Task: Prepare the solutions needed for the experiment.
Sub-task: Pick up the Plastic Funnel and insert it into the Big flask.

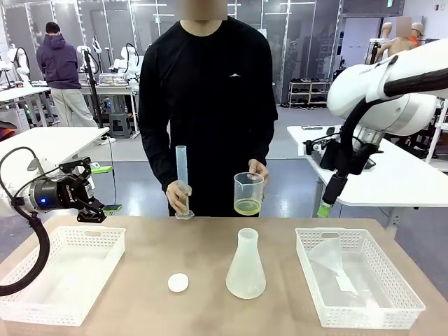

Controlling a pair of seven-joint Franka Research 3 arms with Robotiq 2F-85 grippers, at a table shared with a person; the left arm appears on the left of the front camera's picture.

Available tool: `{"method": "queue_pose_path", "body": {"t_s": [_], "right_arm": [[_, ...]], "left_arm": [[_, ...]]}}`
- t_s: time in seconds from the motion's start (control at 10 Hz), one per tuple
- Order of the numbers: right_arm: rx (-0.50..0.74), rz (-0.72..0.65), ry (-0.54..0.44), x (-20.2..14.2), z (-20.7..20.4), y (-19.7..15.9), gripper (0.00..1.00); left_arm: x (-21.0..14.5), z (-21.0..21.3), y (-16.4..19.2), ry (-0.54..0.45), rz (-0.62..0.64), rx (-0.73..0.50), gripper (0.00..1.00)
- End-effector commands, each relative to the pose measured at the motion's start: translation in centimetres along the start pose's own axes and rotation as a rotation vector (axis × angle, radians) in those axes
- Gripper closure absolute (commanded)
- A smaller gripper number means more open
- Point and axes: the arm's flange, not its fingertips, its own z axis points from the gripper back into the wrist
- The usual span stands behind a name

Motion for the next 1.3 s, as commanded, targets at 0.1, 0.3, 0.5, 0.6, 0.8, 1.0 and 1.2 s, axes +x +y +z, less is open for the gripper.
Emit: {"method": "queue_pose_path", "body": {"t_s": [0.1,0.3,0.5,0.6,0.8,1.0,1.2], "right_arm": [[-0.222,0.626,0.089,0.5,-1.1,-1.3,0.00],[-0.166,0.686,0.112,0.9,-1.1,-1.4,0.00],[-0.155,0.599,0.146,1.5,-0.6,-1.0,0.00],[-0.155,0.599,0.146,1.5,-0.6,-1.0,0.00],[-0.155,0.599,0.146,1.5,-0.6,-1.0,0.00],[-0.155,0.599,0.146,1.5,-0.6,-1.0,0.00],[-0.079,0.598,0.169,1.9,-1.1,-1.8,0.00]], "left_arm": [[-0.2,0.0,-0.1,0.001,-0.009,-0.002,0.00],[-0.2,0.0,-0.1,0.001,-0.009,-0.002,0.00],[-0.2,0.0,-0.1,0.001,-0.009,-0.002,0.00],[-0.2,0.0,-0.1,0.001,-0.009,-0.002,0.00],[-0.2,0.0,-0.1,0.001,-0.009,-0.002,0.00],[-0.2,0.0,-0.1,0.001,-0.009,-0.002,0.00],[-0.2,0.0,-0.1,0.001,-0.009,-0.002,0.00]]}}
